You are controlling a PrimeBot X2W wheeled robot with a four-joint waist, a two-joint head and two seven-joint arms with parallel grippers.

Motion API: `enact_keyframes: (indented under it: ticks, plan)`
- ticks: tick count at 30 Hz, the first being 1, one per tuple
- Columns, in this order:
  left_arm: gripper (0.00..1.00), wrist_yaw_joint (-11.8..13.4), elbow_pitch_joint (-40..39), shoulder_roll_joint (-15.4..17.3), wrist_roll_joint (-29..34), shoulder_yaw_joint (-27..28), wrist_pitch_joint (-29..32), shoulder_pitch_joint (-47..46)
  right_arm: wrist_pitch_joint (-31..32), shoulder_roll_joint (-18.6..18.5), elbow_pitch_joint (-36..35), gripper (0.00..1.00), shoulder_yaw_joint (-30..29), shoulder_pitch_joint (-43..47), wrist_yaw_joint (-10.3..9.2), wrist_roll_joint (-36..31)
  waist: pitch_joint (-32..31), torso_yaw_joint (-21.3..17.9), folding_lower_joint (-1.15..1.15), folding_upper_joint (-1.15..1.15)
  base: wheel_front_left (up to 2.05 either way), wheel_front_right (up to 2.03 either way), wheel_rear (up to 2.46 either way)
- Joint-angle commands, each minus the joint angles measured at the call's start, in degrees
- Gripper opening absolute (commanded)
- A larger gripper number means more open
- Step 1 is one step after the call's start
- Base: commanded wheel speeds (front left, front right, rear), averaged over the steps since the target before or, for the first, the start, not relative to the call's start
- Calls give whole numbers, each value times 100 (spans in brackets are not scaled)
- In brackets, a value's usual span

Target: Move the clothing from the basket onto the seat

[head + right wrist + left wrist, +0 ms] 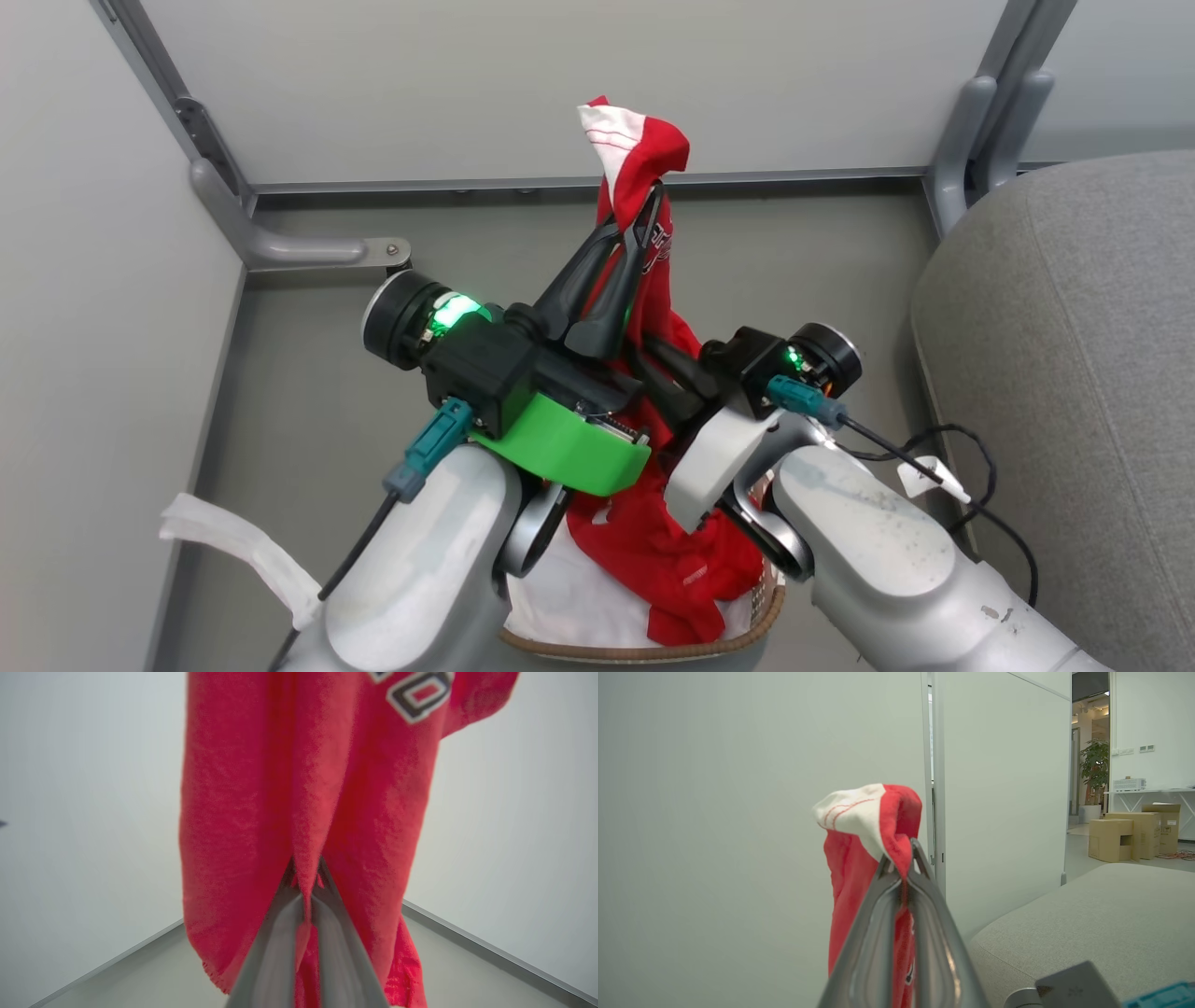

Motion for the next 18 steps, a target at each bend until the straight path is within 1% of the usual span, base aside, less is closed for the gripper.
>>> enact_keyframes:
  ticks: [1, 2, 3, 6, 11, 18]
  plan:
    - [0, 43, 32, 11, 31, 69, -2, -60, -22, -31, -69, 0, -137, -10, -6, -27, 37, -67, 0, 0, 0, 0, 0]
    - [33, 34, 77, 9, 50, 94, -2, -35, -22, -25, -113, 0, -225, 31, -6, -44, 56, -113, 0, 0, 0, 0, 0]
    - [100, 33, 98, 12, 101, 141, -1, -15, -22, -23, -179, 0, -356, 101, -6, -47, 77, -183, 0, 0, 0, 0, 0]
    - [100, -23, 188, 24, 273, 271, 1, 63, -22, -23, -379, 0, -657, 230, -5, -141, 164, -442, 0, 0, 0, 0, 0]
    - [100, -139, 428, 61, 437, 508, 1, 198, -22, -94, -775, 0, -1090, 390, -6, -326, 386, -1079, 0, 0, 0, 0, 0]
    - [100, -275, 674, 68, 647, 769, 1, 301, -22, -228, -1315, 0, -1719, 246, -6, -505, 766, -1941, 0, 0, 0, 0, 0]
